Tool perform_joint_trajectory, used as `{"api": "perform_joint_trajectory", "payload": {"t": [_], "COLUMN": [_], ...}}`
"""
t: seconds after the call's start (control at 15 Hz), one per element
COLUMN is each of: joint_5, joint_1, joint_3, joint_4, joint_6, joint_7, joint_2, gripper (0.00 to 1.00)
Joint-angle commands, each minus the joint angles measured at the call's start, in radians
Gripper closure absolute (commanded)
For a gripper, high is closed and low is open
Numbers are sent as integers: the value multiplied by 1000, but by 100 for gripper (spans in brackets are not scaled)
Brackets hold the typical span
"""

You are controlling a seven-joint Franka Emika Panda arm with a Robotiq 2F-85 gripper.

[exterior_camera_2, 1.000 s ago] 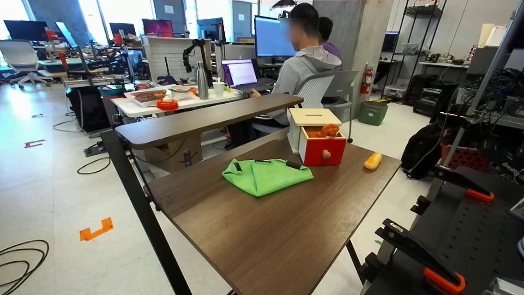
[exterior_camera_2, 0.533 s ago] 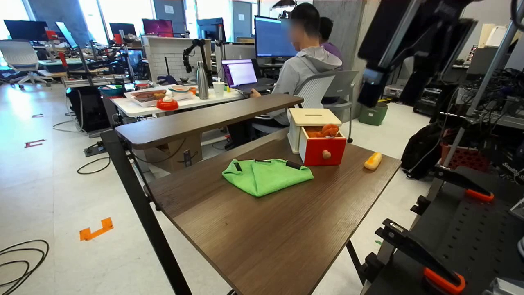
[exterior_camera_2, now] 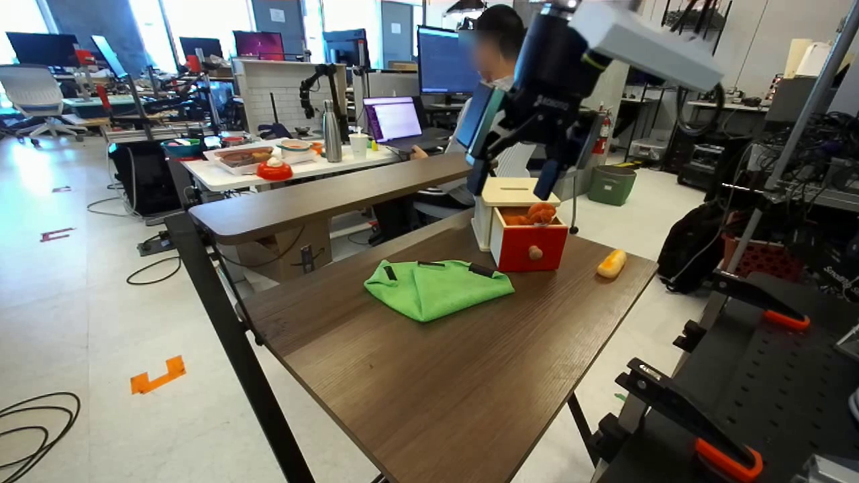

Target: Move the green towel forward

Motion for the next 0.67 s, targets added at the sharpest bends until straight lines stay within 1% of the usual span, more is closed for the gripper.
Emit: {"api": "perform_joint_trajectory", "payload": {"t": [0.0, 0.27, 0.6], "joint_5": [37, 16, 27], "joint_1": [10, 53, 86], "joint_3": [-46, -122, -182], "joint_4": [221, 398, 571], "joint_6": [20, 44, 34], "joint_7": [1, 72, 125], "joint_2": [197, 374, 555], "gripper": [0, 0, 0]}}
